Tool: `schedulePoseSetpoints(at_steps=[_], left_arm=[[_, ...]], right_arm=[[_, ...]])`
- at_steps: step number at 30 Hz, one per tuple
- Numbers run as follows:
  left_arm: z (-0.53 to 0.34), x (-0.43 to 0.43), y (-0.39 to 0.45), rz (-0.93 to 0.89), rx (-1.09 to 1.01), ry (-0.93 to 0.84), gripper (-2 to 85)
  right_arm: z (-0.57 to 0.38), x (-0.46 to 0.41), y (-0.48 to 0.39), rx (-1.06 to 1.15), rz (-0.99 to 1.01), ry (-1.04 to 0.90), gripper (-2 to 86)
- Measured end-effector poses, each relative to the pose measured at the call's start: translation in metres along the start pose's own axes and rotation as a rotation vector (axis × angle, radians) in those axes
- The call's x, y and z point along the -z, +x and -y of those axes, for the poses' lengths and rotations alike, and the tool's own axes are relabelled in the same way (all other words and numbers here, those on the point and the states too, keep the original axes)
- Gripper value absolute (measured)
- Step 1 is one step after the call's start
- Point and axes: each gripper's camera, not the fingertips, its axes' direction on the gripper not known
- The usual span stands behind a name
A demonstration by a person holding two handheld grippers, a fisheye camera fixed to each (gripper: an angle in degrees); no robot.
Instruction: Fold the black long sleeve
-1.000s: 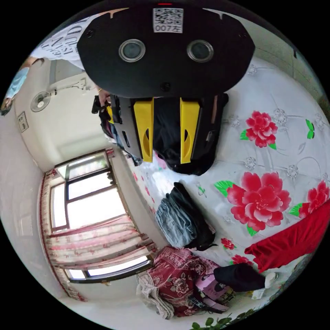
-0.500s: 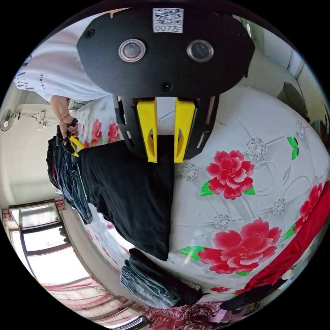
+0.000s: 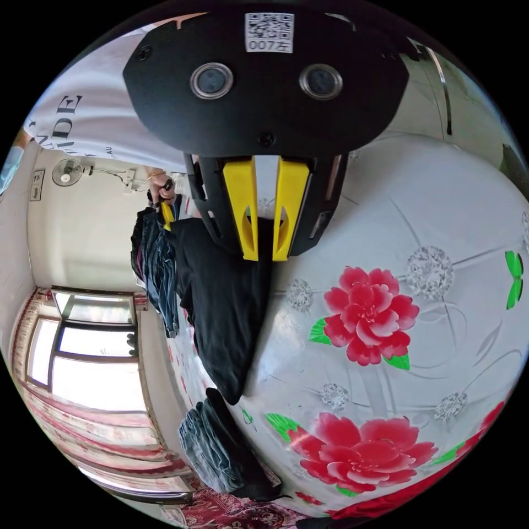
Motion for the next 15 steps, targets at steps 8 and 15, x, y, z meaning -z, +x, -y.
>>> schedulePoseSetpoints(at_steps=[8, 15], left_arm=[[-0.017, 0.042, -0.006, -0.092, -0.029, 0.084, 11.2], [-0.057, 0.073, -0.051, -0.159, 0.016, 0.133, 12.5]], right_arm=[[-0.051, -0.137, -0.278, 0.938, -0.104, -0.517, 0.7], [-0.184, -0.329, -0.250, 1.010, -0.130, -1.002, 2.3]])
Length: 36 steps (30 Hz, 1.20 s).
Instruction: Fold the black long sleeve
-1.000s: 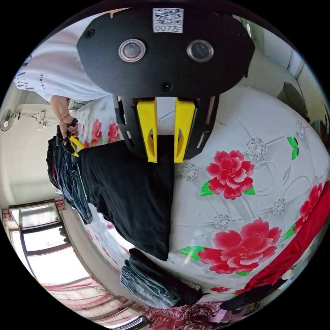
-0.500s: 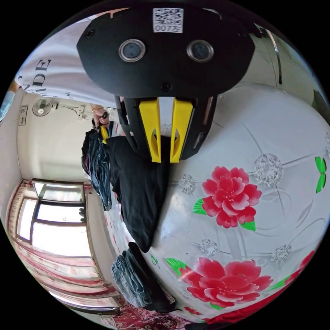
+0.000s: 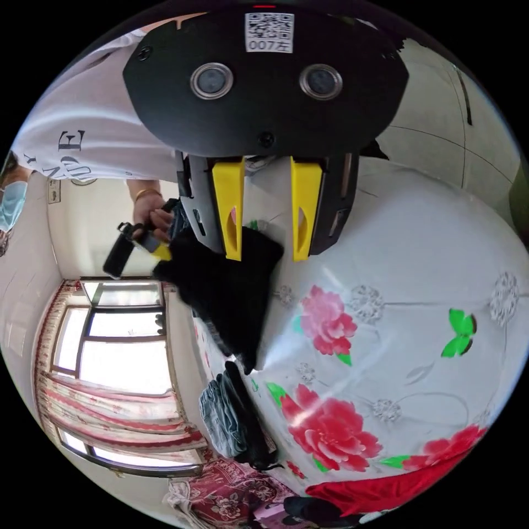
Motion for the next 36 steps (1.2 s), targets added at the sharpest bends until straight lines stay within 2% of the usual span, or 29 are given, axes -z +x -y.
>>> schedulePoseSetpoints(at_steps=[1, 3, 8, 10, 12, 14, 16, 17, 18, 19, 20, 23, 24, 27, 32, 36], left_arm=[[-0.004, 0.003, -0.007, -0.028, 0.015, 0.006, 12.7], [-0.009, 0.005, -0.013, -0.065, 0.024, 0.012, 13.5], [-0.008, -0.006, -0.001, -0.104, -0.064, -0.070, 16.0], [-0.004, -0.014, 0.004, -0.125, -0.088, -0.106, 16.9], [0.001, -0.016, 0.005, -0.129, -0.100, -0.129, 17.2], [0.004, -0.018, 0.003, -0.125, -0.111, -0.157, 17.2], [0.004, -0.015, -0.003, -0.132, -0.108, -0.182, 16.7], [0.003, -0.014, -0.005, -0.132, -0.103, -0.184, 16.6], [0.001, -0.011, -0.008, -0.126, -0.097, -0.188, 16.6], [-0.002, -0.008, -0.010, -0.116, -0.093, -0.184, 16.8], [-0.004, -0.007, -0.010, -0.112, -0.092, -0.181, 16.9], [-0.015, 0.004, -0.010, -0.120, -0.097, -0.136, 17.4], [-0.019, 0.007, -0.011, -0.125, -0.094, -0.126, 18.0], [-0.026, -0.001, -0.013, -0.136, -0.091, -0.159, 20.7], [-0.026, -0.038, -0.010, -0.148, -0.103, -0.229, 21.4], [-0.014, -0.062, -0.019, -0.076, -0.014, -0.254, 9.4]], right_arm=[[0.002, -0.028, 0.011, -0.034, 0.044, -0.095, 2.5], [-0.005, -0.036, 0.019, -0.062, 0.108, -0.114, 2.7], [-0.064, 0.060, 0.053, -0.207, 0.172, 0.256, 2.4], [-0.114, 0.101, 0.083, -0.371, 0.125, 0.419, 2.2], [-0.143, 0.112, 0.091, -0.418, 0.122, 0.480, 2.0], [-0.151, 0.103, 0.078, -0.368, 0.096, 0.450, 1.8], [-0.141, 0.051, 0.049, -0.281, -0.060, 0.206, 1.5], [-0.142, 0.036, 0.042, -0.268, -0.137, 0.168, 1.4], [-0.150, 0.011, 0.030, -0.266, -0.321, 0.147, 1.3], [-0.159, 0.002, 0.015, -0.219, -0.414, 0.213, 1.4], [-0.160, 0.000, 0.012, -0.220, -0.432, 0.216, 1.6], [-0.164, 0.024, 0.019, -0.264, -0.308, 0.221, 3.5], [-0.171, 0.041, 0.031, -0.295, -0.208, 0.253, 5.3], [-0.208, 0.080, 0.072, -0.498, -0.075, 0.417, 10.8], [-0.256, 0.065, 0.139, -0.767, 0.208, 0.483, 14.4], [-0.245, 0.022, 0.167, -0.828, 0.345, 0.409, 12.9]])
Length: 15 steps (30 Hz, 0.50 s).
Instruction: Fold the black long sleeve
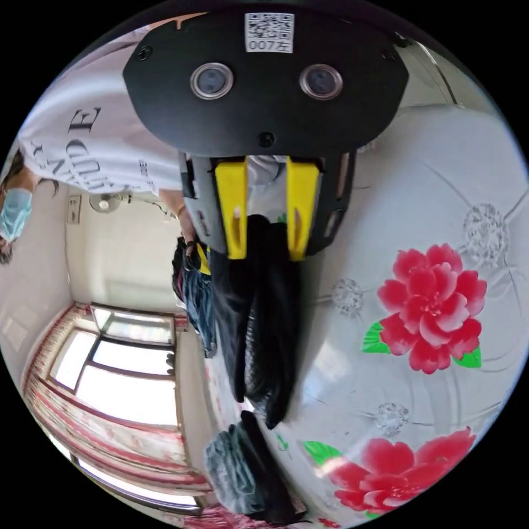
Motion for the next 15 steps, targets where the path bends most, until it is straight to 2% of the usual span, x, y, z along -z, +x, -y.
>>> schedulePoseSetpoints(at_steps=[3, 5, 7, 11, 15], left_arm=[[0.019, 0.009, 0.010, -0.070, -0.032, 0.066, 7.7], [0.042, 0.024, 0.031, -0.144, -0.098, 0.116, 7.1], [0.085, 0.045, 0.076, -0.216, -0.252, 0.172, 6.7], [0.161, 0.082, 0.159, -0.275, -0.521, 0.251, 6.5], [0.217, 0.135, 0.247, -0.289, -0.829, 0.405, 6.6]], right_arm=[[0.022, -0.012, -0.005, -0.059, 0.024, -0.045, 10.8], [0.038, -0.005, -0.029, -0.011, 0.060, -0.028, 9.5], [0.066, 0.014, -0.088, 0.135, 0.142, 0.048, 8.2], [0.116, 0.040, -0.212, 0.439, 0.110, 0.165, 7.4], [0.142, 0.051, -0.346, 0.808, 0.092, 0.326, 7.6]])
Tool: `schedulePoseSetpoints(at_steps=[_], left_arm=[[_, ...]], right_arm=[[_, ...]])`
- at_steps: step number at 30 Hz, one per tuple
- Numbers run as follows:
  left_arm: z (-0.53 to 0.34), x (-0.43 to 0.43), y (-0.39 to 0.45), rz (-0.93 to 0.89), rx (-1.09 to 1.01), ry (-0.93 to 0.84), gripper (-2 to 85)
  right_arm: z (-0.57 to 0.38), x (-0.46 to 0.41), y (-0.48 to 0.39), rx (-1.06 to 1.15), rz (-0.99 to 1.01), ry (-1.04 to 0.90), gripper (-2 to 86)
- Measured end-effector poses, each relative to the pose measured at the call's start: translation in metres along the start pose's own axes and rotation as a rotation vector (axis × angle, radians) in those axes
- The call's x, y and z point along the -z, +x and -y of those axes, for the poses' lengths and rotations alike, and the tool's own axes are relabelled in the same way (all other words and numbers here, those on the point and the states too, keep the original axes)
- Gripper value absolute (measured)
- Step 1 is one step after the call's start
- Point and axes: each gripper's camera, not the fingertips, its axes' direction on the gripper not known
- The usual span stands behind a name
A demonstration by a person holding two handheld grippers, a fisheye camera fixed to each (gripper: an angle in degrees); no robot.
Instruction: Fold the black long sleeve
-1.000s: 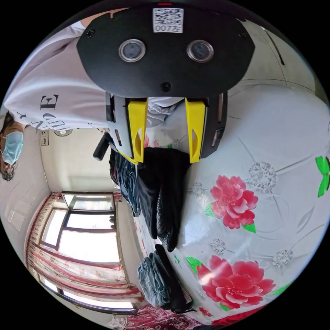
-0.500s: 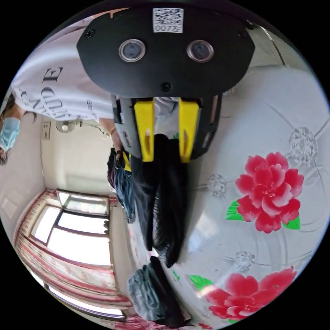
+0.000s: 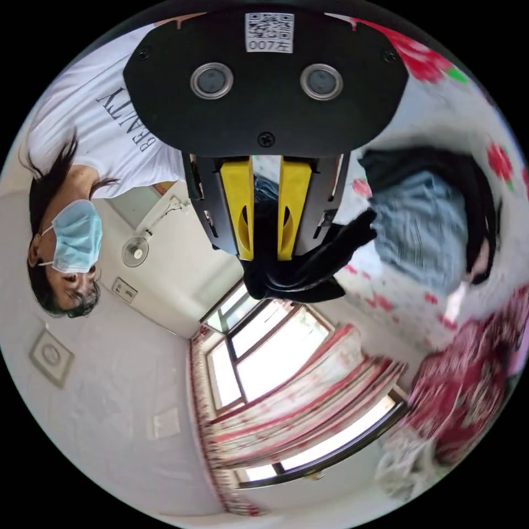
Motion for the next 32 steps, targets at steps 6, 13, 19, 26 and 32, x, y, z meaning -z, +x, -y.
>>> schedulePoseSetpoints(at_steps=[6, 13, 19, 26, 32], left_arm=[[0.023, 0.001, -0.051, 0.217, 0.038, 0.047, 6.6], [-0.086, -0.015, -0.179, 0.731, 0.382, -0.115, 8.5], [-0.202, -0.036, -0.136, 0.884, 0.332, -0.252, 9.1], [-0.306, -0.144, -0.074, 0.959, 0.252, -0.672, 7.9], [-0.328, -0.275, -0.046, 0.963, -0.060, -0.959, 5.0]], right_arm=[[0.043, -0.093, 0.025, -0.013, -0.021, 0.041, 8.0], [-0.021, -0.213, 0.156, -0.268, -0.295, -0.178, 8.7], [-0.124, -0.168, 0.159, -0.188, -0.569, -0.348, 8.7], [-0.245, -0.017, 0.165, -0.460, -0.984, -0.328, 8.9], [-0.264, 0.123, 0.154, -0.585, -1.399, -0.242, 9.2]])
